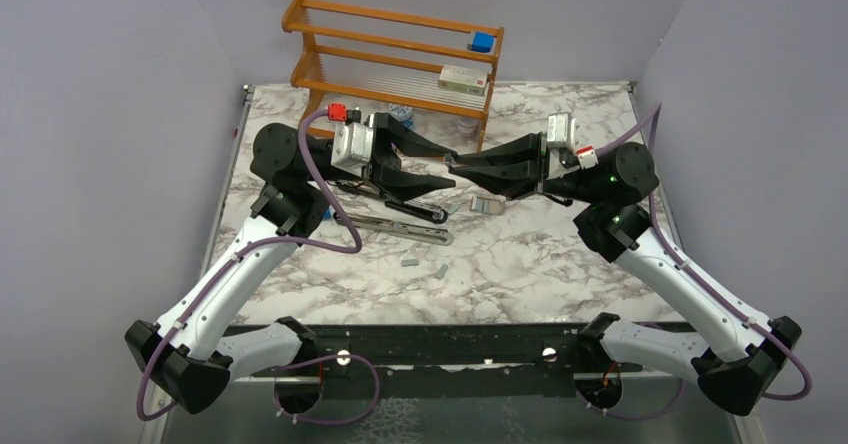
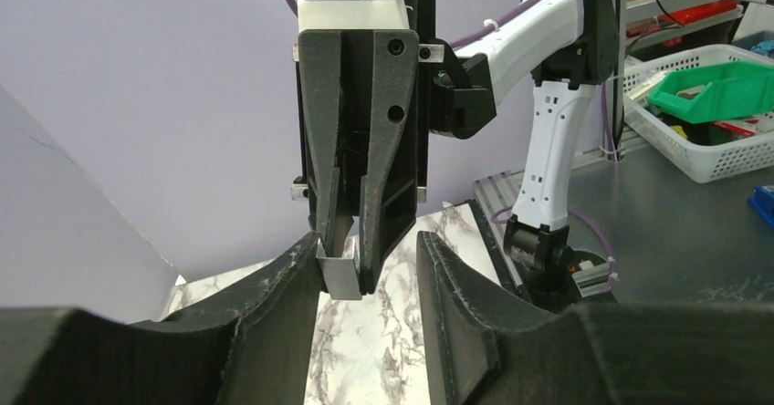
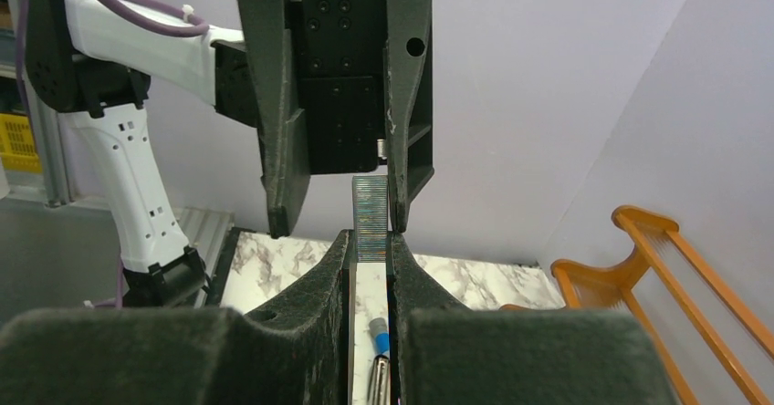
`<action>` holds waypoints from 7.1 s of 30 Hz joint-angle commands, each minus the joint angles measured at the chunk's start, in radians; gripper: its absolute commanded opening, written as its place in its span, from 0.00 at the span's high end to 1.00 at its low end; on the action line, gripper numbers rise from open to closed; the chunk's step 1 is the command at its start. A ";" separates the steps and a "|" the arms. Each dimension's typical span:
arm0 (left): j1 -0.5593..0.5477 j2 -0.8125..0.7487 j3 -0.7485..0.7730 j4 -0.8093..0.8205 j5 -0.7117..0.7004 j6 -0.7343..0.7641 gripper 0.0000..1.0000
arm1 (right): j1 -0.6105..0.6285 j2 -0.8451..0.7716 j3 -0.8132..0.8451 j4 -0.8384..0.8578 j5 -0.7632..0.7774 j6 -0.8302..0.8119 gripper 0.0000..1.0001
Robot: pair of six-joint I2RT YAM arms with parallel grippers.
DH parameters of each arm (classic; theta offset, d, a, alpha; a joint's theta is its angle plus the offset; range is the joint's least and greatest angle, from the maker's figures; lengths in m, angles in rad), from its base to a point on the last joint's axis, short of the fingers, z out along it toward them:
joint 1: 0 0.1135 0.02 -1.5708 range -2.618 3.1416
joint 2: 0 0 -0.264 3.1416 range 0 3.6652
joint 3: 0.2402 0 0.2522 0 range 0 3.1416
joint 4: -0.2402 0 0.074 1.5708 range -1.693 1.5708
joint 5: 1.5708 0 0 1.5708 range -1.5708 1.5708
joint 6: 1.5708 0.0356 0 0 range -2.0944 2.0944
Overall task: Load the staples into the stapler
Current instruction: Pick up the staple from the center of the board, then place the staple at the center of the board, then pick up the staple from the center of the board.
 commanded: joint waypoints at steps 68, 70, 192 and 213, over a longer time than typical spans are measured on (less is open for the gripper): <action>-0.513 0.860 0.298 -1.100 -0.953 0.902 1.00 | -0.750 0.045 -0.075 -0.755 0.521 0.412 0.38; -0.512 0.877 0.308 -1.110 -0.941 0.906 1.00 | -0.750 0.039 -0.074 -0.769 0.517 0.397 0.38; 0.096 0.029 -0.454 -0.213 -1.449 0.311 0.28 | -0.065 0.505 -0.280 -0.822 0.347 -0.709 0.54; 0.097 0.013 -0.455 -0.214 -1.469 0.315 0.28 | -0.026 0.503 -0.296 -0.817 0.378 -0.666 0.80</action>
